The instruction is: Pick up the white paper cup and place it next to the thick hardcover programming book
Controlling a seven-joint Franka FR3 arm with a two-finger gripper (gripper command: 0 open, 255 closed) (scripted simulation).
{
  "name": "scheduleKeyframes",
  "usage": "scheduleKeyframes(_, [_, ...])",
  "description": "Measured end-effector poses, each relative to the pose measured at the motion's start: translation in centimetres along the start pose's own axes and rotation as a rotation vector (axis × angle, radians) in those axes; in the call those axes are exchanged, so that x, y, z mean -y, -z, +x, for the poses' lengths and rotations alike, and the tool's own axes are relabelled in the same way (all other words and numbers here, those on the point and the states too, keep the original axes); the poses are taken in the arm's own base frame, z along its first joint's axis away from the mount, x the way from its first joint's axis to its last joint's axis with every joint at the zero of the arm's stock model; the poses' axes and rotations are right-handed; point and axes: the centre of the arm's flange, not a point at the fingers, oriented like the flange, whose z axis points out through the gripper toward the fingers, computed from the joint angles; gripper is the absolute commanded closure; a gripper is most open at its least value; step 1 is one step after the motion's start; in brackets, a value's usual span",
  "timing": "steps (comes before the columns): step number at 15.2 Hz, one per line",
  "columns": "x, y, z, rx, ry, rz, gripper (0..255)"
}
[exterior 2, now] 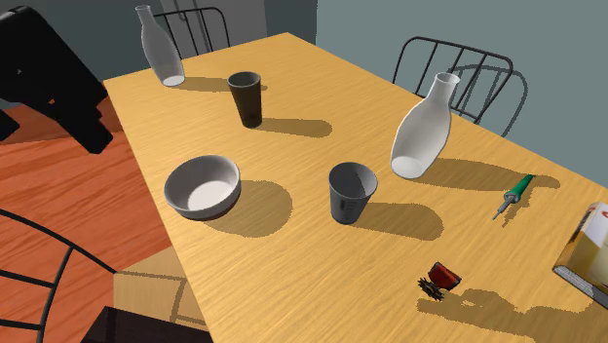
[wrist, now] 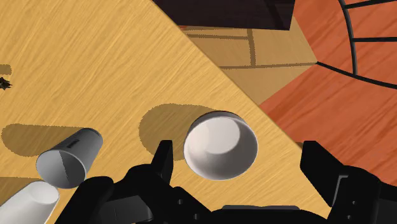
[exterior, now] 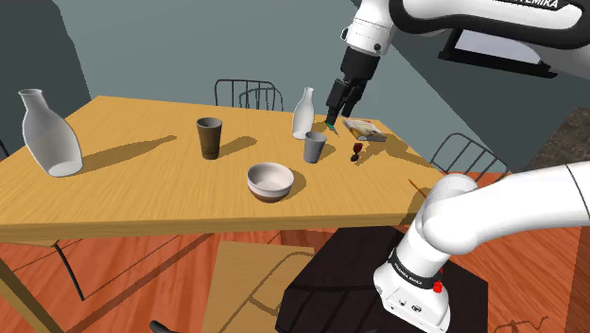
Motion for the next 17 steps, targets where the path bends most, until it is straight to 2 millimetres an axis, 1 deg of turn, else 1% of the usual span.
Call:
scheduleKeyframes(1, [0.0,0.0,0.0,0.0,0.0,0.0,0])
scheduleKeyframes(2, [-0.4,-0.3,0.3,0.001,0.002,-0.003,0])
scheduleKeyframes(3, [-1.1,-0.9,0.4,0.004,0.006,-0.006,0])
scheduleKeyframes(5, [-2.4,-2.5,1.9,0.01,0.015,-0.015,0])
scheduleKeyframes(6, [-3.1,-3.6,2.3,0.013,0.02,-0.021,0])
scheduleKeyframes(7, [-4.2,-4.4,2.9,0.016,0.024,-0.025,0])
scheduleKeyframes(8, [-4.8,-4.9,3.6,0.018,0.029,-0.031,0])
scheduleKeyframes(12, [-8.1,-8.3,5.9,0.031,0.049,-0.052,0])
scheduleKeyframes(17, [-12.2,-11.7,9.0,0.045,0.075,-0.078,0])
